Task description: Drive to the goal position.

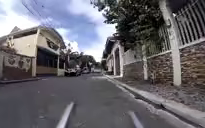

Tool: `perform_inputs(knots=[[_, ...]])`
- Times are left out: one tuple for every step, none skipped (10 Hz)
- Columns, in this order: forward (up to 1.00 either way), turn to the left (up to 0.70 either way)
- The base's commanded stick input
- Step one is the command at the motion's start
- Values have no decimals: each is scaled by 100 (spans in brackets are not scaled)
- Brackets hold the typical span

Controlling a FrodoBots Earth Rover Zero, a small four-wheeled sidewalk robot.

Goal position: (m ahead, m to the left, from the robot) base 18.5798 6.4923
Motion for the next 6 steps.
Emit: perform_inputs(knots=[[100, 0], [100, 0], [100, 0], [100, 0], [100, 0], [100, 0]])
